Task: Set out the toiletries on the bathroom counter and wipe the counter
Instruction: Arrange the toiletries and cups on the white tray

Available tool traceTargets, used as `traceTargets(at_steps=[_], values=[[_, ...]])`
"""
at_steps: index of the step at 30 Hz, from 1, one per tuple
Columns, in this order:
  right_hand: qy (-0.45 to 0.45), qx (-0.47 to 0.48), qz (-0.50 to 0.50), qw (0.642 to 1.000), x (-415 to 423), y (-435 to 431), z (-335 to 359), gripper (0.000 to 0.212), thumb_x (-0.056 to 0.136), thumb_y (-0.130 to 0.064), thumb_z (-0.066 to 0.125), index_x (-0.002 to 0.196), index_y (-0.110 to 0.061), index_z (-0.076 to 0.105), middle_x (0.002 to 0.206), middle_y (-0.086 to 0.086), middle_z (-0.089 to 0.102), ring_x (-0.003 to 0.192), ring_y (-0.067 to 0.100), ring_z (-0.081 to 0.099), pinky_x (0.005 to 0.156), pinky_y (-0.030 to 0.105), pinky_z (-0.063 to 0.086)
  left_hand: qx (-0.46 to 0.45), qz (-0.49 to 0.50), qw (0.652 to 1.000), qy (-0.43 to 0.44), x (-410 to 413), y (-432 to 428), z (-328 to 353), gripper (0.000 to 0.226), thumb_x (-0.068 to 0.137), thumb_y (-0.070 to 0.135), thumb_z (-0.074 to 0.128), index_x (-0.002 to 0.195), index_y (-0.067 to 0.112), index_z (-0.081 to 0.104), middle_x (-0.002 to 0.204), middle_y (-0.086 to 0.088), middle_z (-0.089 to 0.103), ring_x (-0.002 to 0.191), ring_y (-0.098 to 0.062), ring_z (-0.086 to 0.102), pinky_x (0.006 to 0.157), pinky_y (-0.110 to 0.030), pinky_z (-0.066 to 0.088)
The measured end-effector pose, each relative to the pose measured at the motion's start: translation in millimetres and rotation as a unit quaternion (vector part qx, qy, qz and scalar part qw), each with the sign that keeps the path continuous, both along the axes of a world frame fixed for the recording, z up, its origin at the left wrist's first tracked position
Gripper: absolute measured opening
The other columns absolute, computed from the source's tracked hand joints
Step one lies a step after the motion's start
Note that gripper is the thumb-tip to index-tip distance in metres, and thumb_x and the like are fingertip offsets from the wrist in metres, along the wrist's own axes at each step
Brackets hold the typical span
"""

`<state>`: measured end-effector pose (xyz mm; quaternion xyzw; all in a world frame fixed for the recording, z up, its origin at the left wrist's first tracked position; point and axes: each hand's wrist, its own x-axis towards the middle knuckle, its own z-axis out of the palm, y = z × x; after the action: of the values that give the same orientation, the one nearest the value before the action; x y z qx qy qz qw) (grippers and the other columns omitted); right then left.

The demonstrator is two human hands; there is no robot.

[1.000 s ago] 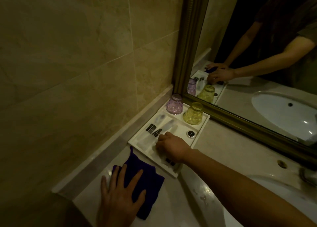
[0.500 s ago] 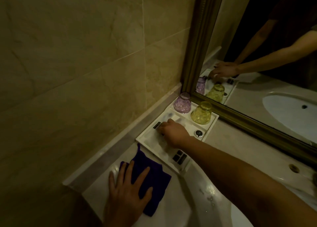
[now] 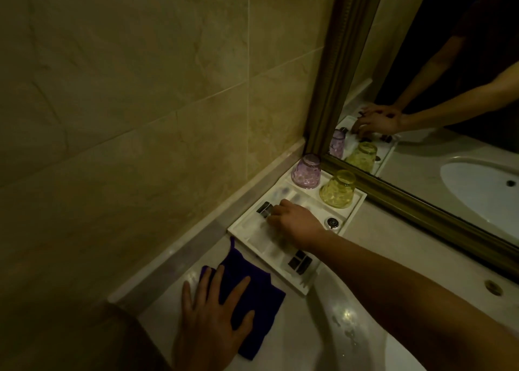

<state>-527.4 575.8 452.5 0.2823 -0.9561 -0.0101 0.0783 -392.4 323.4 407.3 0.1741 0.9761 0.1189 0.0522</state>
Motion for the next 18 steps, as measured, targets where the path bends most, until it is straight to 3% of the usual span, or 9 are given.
traceTargets(at_steps=[2, 4, 6, 9, 18], values=[[-0.011, -0.069, -0.062, 0.996, 3, 3, 0, 0.027, 0.082, -0.011, 0.068, 0.109, -0.013, 0.071, 0.102, 0.006, 0.067, 0.09, 0.027, 0.058, 0.066, 0.037, 0.052, 0.008, -0.001, 1.0, 0.003, 1, 0, 0, 0.064, 0.077, 0.066, 0.051, 0.137, 0.048, 0.048, 0.147, -0.009, 0.049, 0.135, -0.035, 0.045, 0.105, -0.066, 0.031], [-0.021, -0.117, -0.109, 0.987, 8, 11, 0, 0.022, 0.082, -0.012, 0.063, 0.102, -0.015, 0.073, 0.097, 0.004, 0.067, 0.09, 0.026, 0.057, 0.067, 0.037, 0.052, 0.013, 0.002, 1.0, 0.005, 1, -1, 0, 0.064, 0.077, 0.066, 0.05, 0.137, 0.048, 0.048, 0.147, -0.009, 0.048, 0.135, -0.034, 0.044, 0.105, -0.066, 0.03], [-0.078, -0.081, -0.106, 0.988, 12, 23, 0, 0.018, 0.086, -0.02, 0.062, 0.1, -0.018, 0.073, 0.1, 0.002, 0.064, 0.095, 0.023, 0.058, 0.07, 0.032, 0.051, 0.013, 0.001, 1.0, 0.013, 1, -1, -1, 0.064, 0.077, 0.067, 0.05, 0.139, 0.048, 0.046, 0.148, -0.009, 0.047, 0.136, -0.034, 0.043, 0.106, -0.066, 0.029], [-0.17, 0.01, -0.048, 0.984, 9, 35, 6, 0.024, 0.092, -0.022, 0.057, 0.112, -0.019, 0.07, 0.114, 0.002, 0.059, 0.107, 0.019, 0.052, 0.084, 0.034, 0.05, 0.009, -0.004, 1.0, 0.015, 1, -1, -1, 0.065, 0.079, 0.067, 0.05, 0.14, 0.048, 0.043, 0.149, -0.008, 0.046, 0.137, -0.034, 0.041, 0.106, -0.065, 0.029], [-0.204, 0.073, 0.022, 0.976, -10, 37, 15, 0.031, 0.088, -0.012, 0.062, 0.118, -0.019, 0.066, 0.118, 0.003, 0.059, 0.111, 0.022, 0.047, 0.08, 0.026, 0.04, -0.001, 0.006, 1.0, -0.002, -1, 1, 1, 0.067, 0.075, 0.069, 0.05, 0.139, 0.05, 0.043, 0.146, -0.008, 0.05, 0.133, -0.034, 0.046, 0.105, -0.065, 0.031]])
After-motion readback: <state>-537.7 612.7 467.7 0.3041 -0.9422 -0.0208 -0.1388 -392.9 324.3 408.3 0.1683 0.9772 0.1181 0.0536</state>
